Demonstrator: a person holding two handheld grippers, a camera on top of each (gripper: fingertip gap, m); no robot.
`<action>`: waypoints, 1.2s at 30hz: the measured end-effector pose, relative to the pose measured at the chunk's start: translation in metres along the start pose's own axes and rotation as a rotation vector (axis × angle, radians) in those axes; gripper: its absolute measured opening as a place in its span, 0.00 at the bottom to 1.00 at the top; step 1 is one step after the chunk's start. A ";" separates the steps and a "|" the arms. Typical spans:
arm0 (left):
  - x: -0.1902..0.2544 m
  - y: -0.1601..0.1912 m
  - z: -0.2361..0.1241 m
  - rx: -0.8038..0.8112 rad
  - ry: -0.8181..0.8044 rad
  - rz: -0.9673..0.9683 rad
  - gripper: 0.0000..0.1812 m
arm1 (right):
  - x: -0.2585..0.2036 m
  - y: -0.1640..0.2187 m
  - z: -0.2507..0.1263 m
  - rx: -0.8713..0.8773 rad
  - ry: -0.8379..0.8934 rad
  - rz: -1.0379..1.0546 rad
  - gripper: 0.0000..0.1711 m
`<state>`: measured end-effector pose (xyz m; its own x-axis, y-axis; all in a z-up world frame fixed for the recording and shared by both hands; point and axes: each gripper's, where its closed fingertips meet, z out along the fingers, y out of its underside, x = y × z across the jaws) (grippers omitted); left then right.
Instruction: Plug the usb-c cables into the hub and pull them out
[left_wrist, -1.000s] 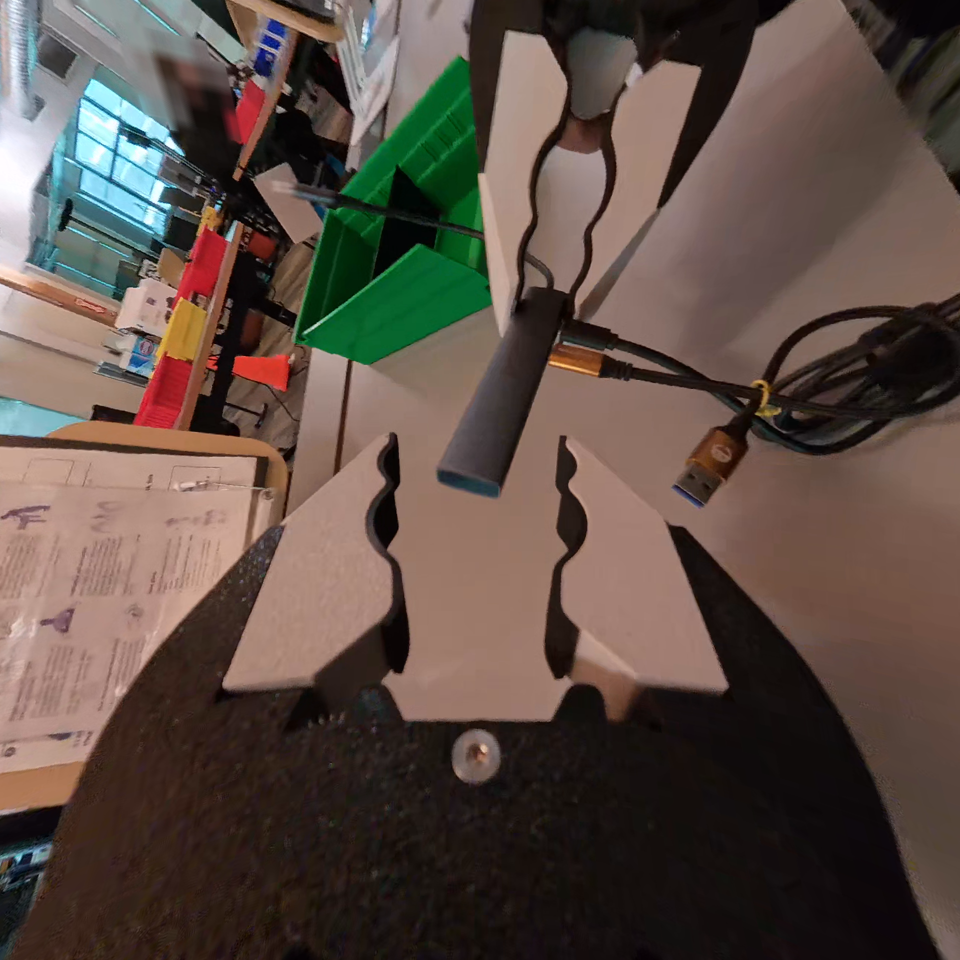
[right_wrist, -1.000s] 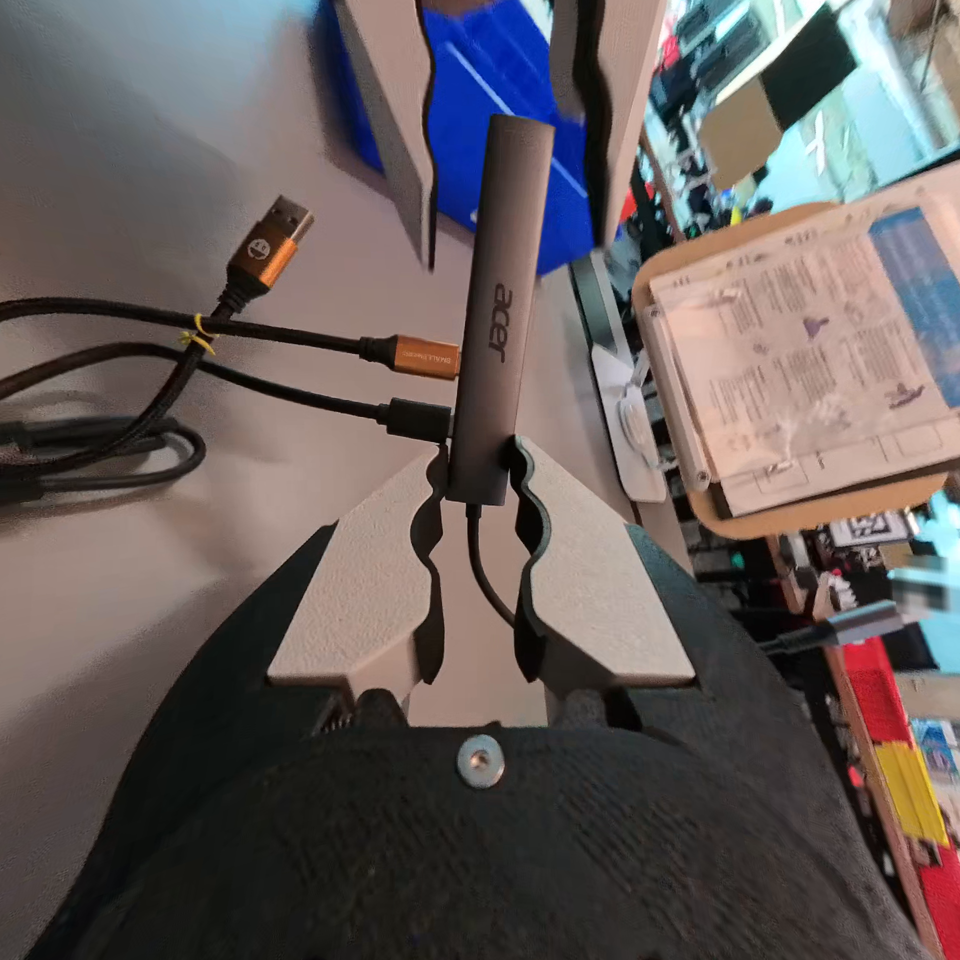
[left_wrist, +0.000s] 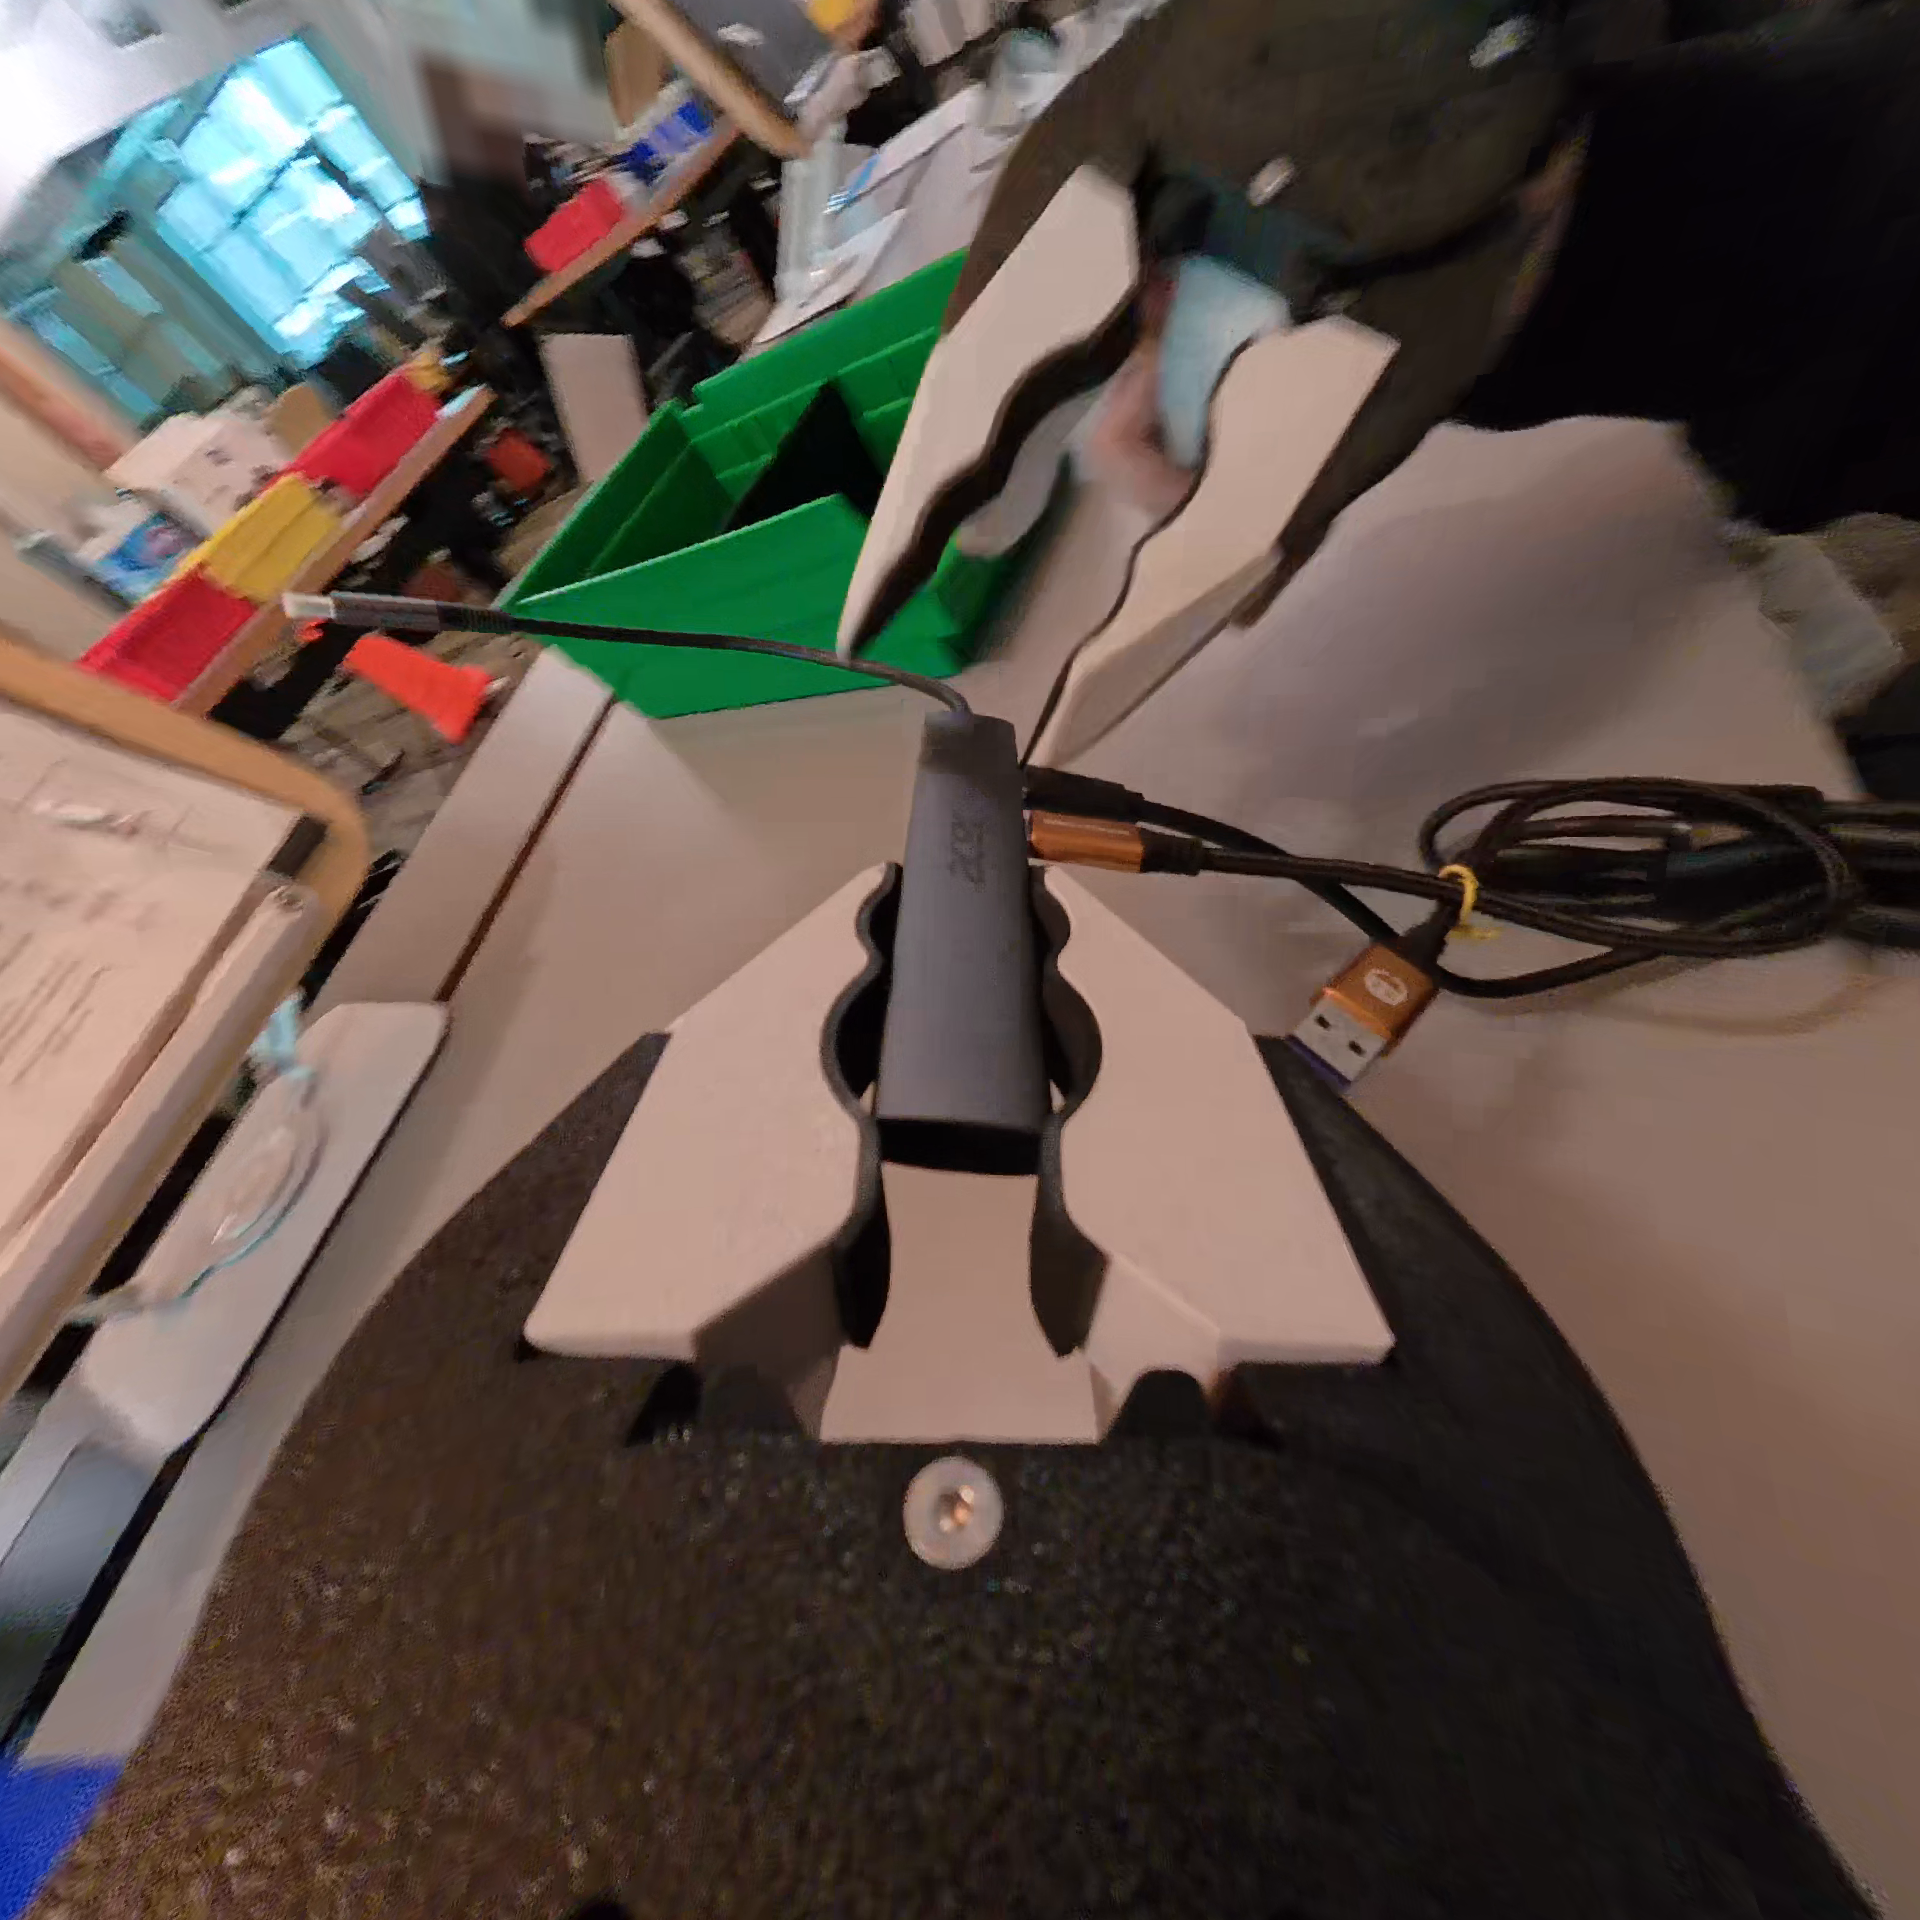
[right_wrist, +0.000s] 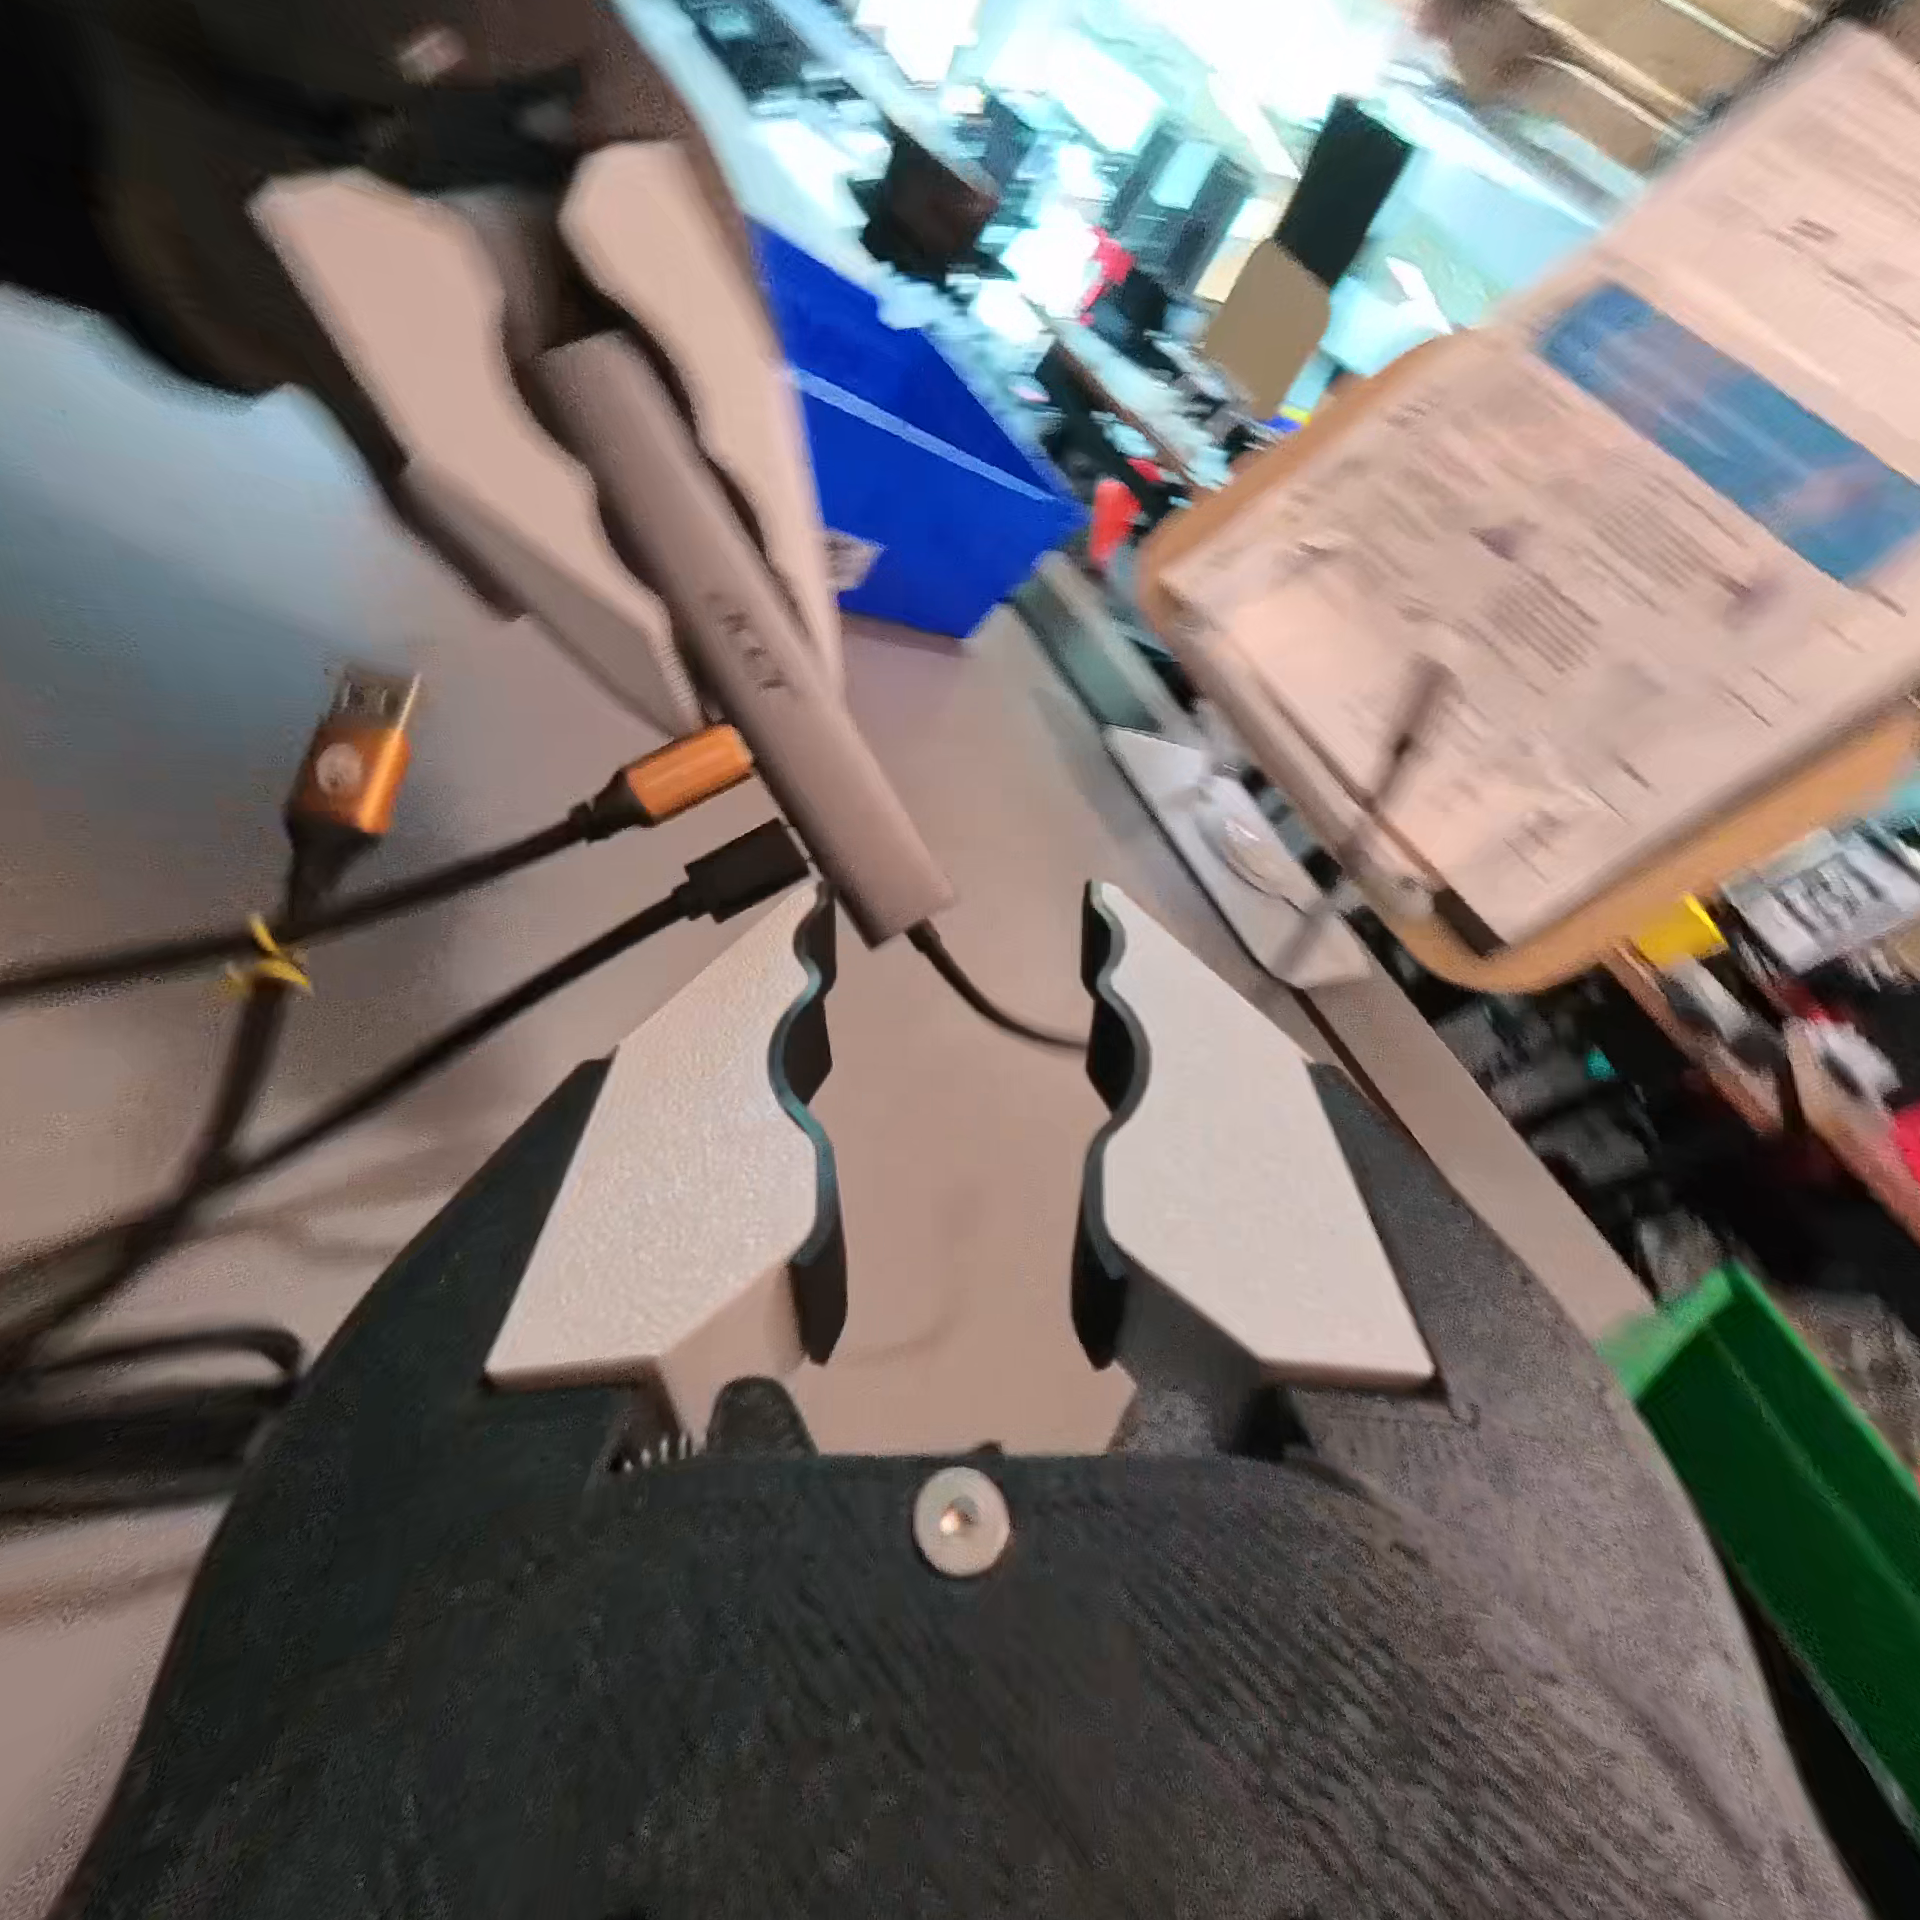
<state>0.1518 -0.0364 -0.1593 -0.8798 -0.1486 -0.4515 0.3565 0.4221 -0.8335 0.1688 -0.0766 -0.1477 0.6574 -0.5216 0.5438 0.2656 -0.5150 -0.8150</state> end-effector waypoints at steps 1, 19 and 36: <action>-0.014 0.004 0.001 -0.011 -0.069 -0.025 0.12 | 0.015 -0.004 -0.004 0.005 0.065 0.069 0.27; -0.103 0.036 0.013 0.283 -0.543 -0.651 0.12 | 0.027 -0.017 0.060 0.178 0.296 0.448 0.22; -0.124 0.053 0.001 0.359 -0.545 -0.785 0.12 | 0.034 -0.019 0.103 0.248 0.169 0.502 0.07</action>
<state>0.2800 0.0033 -0.1476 -0.6752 -0.6923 0.2546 -0.1072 -0.2495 -0.9624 0.2585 -0.0146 -0.1346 0.6291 -0.7725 0.0863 0.1211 -0.0123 -0.9926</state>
